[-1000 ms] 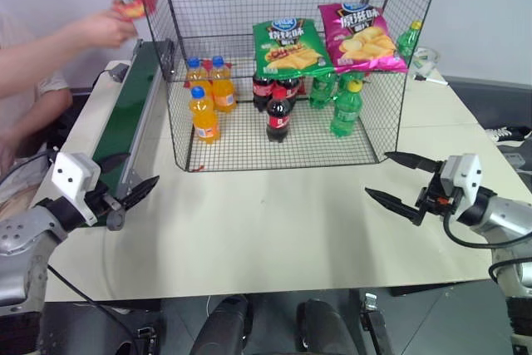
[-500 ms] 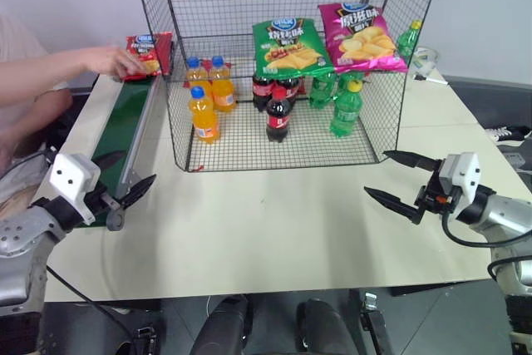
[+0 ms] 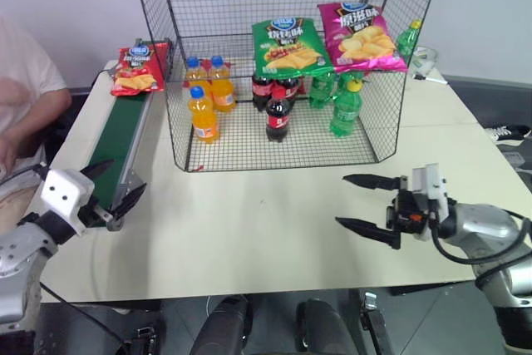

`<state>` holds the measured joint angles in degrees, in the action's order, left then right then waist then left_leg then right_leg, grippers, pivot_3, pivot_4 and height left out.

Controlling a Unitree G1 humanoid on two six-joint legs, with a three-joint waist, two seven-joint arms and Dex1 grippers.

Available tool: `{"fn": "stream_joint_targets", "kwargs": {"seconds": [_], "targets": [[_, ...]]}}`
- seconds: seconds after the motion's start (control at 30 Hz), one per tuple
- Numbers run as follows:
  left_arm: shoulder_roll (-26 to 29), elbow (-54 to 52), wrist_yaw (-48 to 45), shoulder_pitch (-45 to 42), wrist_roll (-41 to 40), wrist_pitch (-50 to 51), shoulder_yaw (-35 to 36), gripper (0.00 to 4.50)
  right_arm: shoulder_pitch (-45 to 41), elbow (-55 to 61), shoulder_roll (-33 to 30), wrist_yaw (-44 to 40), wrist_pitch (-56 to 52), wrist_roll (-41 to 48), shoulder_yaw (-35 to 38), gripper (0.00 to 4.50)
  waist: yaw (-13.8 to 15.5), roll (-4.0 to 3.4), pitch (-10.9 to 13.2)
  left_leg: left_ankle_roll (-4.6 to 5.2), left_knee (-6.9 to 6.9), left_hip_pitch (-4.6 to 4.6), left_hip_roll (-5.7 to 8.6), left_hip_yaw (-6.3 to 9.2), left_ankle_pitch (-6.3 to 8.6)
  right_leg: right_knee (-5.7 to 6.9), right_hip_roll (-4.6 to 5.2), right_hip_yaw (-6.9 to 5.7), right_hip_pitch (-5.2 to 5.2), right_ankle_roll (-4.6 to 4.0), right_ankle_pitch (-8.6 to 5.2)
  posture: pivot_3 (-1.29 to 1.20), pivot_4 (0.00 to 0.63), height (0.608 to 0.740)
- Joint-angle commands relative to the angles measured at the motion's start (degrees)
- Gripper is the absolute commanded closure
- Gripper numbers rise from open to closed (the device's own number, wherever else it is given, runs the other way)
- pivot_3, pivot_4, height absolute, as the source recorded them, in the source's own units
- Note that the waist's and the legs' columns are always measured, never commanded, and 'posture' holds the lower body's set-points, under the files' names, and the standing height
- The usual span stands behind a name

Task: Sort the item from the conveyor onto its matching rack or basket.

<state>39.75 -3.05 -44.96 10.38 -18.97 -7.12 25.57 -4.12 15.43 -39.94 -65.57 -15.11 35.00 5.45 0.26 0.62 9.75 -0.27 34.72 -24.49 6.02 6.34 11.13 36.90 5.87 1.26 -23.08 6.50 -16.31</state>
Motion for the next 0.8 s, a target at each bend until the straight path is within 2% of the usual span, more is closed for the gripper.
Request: {"fn": "stream_joint_targets", "kwargs": {"seconds": [0.03,0.1,0.23,0.33,0.43,0.6,0.8], "targets": [[0.3,-1.2,1.7,2.7,3.2,-5.1,3.3,0.24,-3.7,-0.3,1.9,1.0,0.7,-1.3,-2.0,0.0,0.0,-0.01,0.0,0.0,-0.03,0.0,0.0,-0.01,0.0,-0.01,0.01,0.0,-0.02,0.0,0.0,0.0,0.15,0.74],[0.5,-0.3,3.1,3.9,5.9,-8.9,4.2,0.24,-4.9,-1.5,2.7,1.1,1.0,-1.6,-2.4,0.0,0.3,0.04,0.0,0.0,-0.08,-0.02,0.0,-0.01,0.0,-0.03,0.01,-0.02,-0.07,0.0,0.0,0.0,0.15,0.74],[2.3,4.2,13.7,9.2,23.5,-25.1,9.6,0.24,-6.2,-3.7,2.9,-0.2,2.4,-3.0,-3.0,0.0,0.5,0.09,0.0,0.0,-0.24,-0.01,0.0,0.0,0.0,-0.31,0.02,-0.09,-0.14,-0.01,0.01,0.0,0.15,0.74],[1.7,6.2,17.7,13.4,27.7,-33.0,12.0,0.24,-6.7,-4.7,3.1,-0.8,3.2,-3.5,-3.2,0.0,0.4,0.11,0.0,0.02,-0.49,0.02,0.01,-0.07,0.0,-0.67,0.02,-0.07,-0.13,-0.06,0.08,0.0,0.15,0.74],[1.1,8.3,25.4,17.2,36.9,-41.6,15.3,0.24,-7.3,-5.1,3.4,-2.0,3.6,-3.7,-4.3,0.0,0.5,0.12,0.0,0.08,-0.58,0.01,0.01,-0.09,0.05,-0.78,0.03,-0.09,-0.17,-0.04,0.09,0.0,0.15,0.74],[1.5,12.7,36.9,19.7,48.3,-44.8,16.8,0.24,-9.0,-6.0,3.9,-2.6,4.0,-4.3,-5.3,0.0,0.5,0.12,0.0,0.07,-0.58,0.05,0.0,-0.04,0.07,-0.76,0.02,-0.21,-0.12,-0.03,0.09,0.0,0.15,0.74],[2.3,15.7,44.8,20.8,53.6,-43.4,14.1,0.24,-9.2,-6.3,4.2,-2.6,4.1,-4.7,-5.4,0.0,0.5,0.19,0.0,0.07,-0.55,0.09,0.0,-0.03,0.07,-0.73,0.01,-0.23,-0.08,-0.02,0.11,0.0,0.15,0.74]]}}
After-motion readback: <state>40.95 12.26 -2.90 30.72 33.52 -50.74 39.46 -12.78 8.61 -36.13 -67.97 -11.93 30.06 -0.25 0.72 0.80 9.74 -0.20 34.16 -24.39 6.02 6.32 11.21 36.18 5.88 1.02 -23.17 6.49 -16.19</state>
